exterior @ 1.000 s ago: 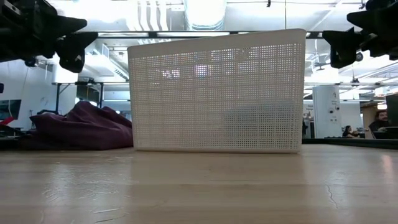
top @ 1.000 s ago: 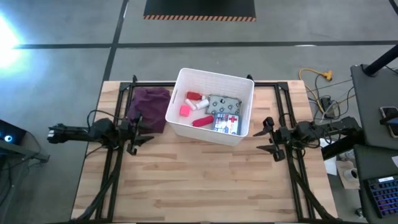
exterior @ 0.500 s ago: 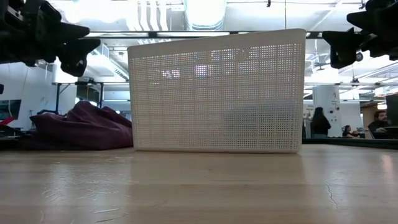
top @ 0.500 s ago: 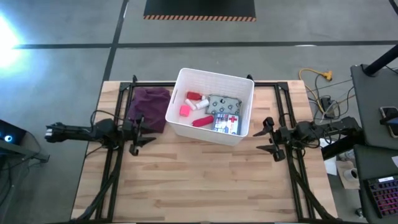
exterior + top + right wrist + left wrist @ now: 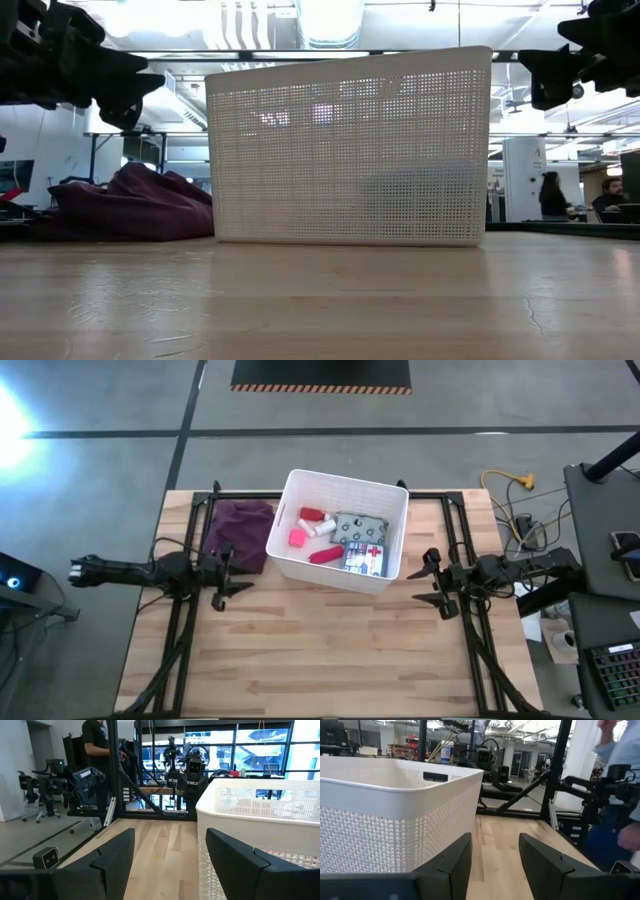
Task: Pick & place medical supplies in basket/bin
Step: Return to Home Position
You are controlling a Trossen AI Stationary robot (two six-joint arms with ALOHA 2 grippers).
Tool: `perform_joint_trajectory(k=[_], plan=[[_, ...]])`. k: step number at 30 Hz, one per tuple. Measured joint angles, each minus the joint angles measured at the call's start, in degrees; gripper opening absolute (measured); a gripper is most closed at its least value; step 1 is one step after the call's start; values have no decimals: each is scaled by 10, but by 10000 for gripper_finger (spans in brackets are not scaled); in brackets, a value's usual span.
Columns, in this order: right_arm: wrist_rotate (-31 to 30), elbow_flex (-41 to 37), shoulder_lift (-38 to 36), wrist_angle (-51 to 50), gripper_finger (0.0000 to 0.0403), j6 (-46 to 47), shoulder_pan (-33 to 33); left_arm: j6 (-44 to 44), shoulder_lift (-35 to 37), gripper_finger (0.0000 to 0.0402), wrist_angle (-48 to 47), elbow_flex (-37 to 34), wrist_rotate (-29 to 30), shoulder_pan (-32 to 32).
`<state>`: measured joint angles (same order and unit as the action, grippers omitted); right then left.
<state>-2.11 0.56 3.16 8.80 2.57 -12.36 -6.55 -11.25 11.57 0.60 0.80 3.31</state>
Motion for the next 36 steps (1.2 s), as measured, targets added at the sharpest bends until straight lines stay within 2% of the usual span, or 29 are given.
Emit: perform_joint_trajectory(k=[36], plan=[[0,0,0,0,238,5,0,0,-76,148,-2,0,0,0]])
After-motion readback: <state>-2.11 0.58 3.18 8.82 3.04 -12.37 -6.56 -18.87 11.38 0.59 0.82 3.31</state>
